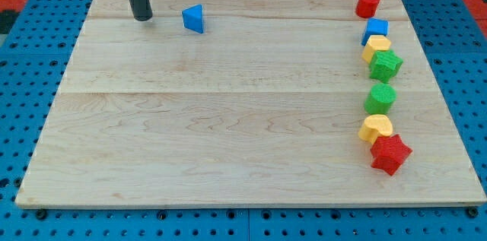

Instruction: Slide the blue triangle to the bottom left of the red circle

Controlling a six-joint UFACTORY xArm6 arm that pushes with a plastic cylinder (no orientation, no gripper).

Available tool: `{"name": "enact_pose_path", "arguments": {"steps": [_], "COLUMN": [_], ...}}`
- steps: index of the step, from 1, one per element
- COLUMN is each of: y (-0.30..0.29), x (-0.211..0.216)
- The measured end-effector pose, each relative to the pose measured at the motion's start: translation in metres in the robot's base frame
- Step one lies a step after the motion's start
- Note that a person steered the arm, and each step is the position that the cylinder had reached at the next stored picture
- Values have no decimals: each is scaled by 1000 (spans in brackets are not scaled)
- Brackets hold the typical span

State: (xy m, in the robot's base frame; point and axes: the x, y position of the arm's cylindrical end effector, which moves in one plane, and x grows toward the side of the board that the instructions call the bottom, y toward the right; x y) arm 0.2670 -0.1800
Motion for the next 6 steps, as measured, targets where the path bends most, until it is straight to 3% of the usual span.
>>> {"name": "enact_pose_path", "arguments": {"steps": [1, 2, 3, 5, 6], "y": [80, 178, 228, 235, 247], "x": [11, 50, 54, 1, 8]}}
